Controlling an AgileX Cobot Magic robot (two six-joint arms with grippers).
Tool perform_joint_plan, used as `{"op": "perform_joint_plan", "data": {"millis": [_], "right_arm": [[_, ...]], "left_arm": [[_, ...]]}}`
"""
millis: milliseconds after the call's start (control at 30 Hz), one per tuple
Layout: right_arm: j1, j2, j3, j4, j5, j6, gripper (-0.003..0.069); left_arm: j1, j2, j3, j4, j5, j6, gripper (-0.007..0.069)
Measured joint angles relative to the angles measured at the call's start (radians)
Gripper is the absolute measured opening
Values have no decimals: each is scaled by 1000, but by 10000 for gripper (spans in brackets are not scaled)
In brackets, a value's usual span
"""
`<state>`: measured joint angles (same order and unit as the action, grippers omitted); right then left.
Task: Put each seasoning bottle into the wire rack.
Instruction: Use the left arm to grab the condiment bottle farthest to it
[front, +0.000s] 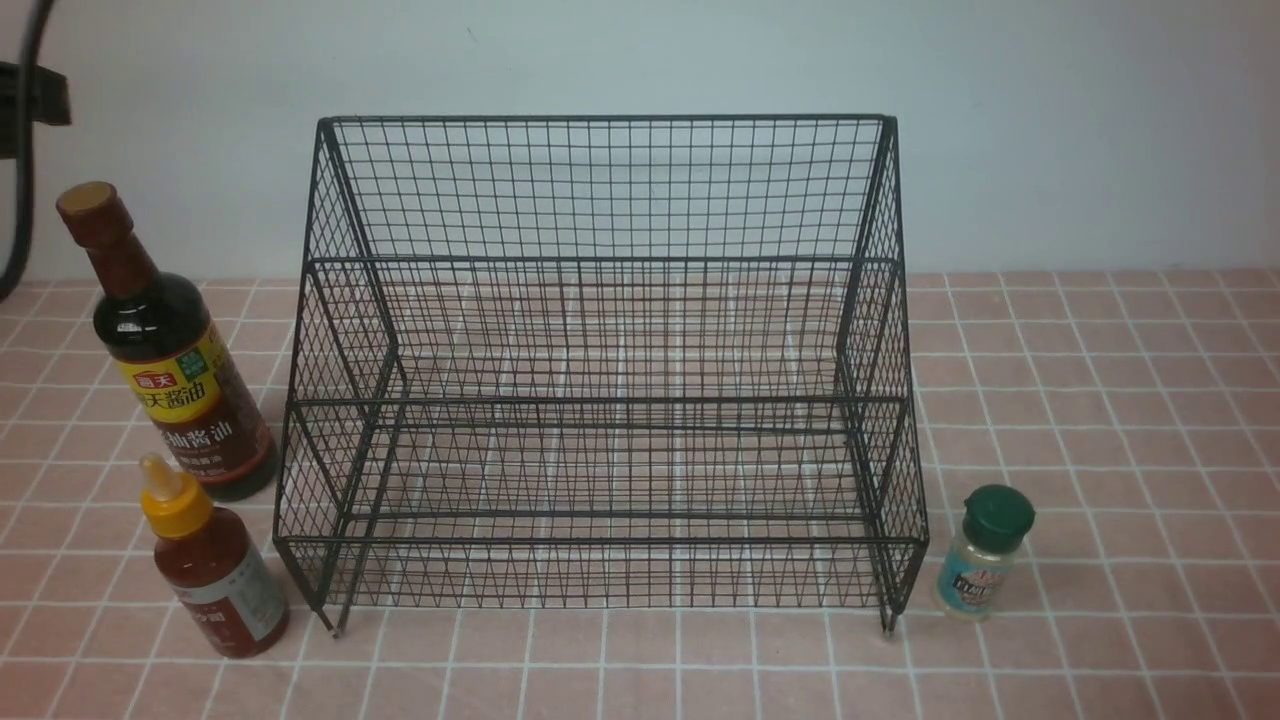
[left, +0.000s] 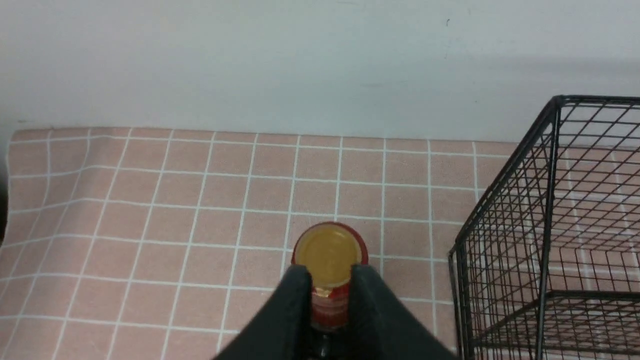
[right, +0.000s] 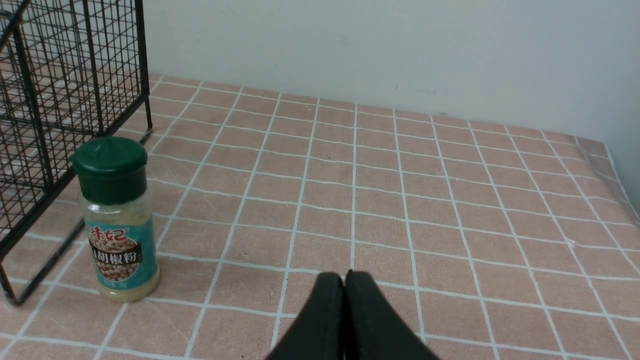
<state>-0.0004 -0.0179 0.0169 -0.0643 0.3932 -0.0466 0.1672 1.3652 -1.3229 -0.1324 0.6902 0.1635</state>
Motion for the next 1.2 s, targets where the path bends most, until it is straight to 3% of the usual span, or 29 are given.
{"op": "perform_joint_plan", "data": {"millis": [233, 333, 433, 833, 933, 1033, 1067, 1200], "right_arm": [[0, 0, 0, 0, 0, 0, -14], [0, 0, 0, 0, 0, 0, -14], [0, 0, 0, 0, 0, 0, -14], [0, 0, 0, 0, 0, 0, -14], [0, 0, 0, 0, 0, 0, -14], [0, 0, 0, 0, 0, 1, -14], [0, 0, 0, 0, 0, 1, -14], [0, 0, 0, 0, 0, 1, -14]], "left_arm": [[0, 88, -1, -44, -94, 18, 460], [0, 122, -1, -30, -94, 49, 552], [0, 166, -1, -22, -97, 74, 596], [0, 232, -4, -70, -90, 82, 545], [0, 246, -4, -70, -88, 82, 490], [0, 252, -4, -70, -85, 82, 359], [0, 252, -4, -72, -85, 82, 262], [0, 252, -6, -81, -73, 81, 262]]}}
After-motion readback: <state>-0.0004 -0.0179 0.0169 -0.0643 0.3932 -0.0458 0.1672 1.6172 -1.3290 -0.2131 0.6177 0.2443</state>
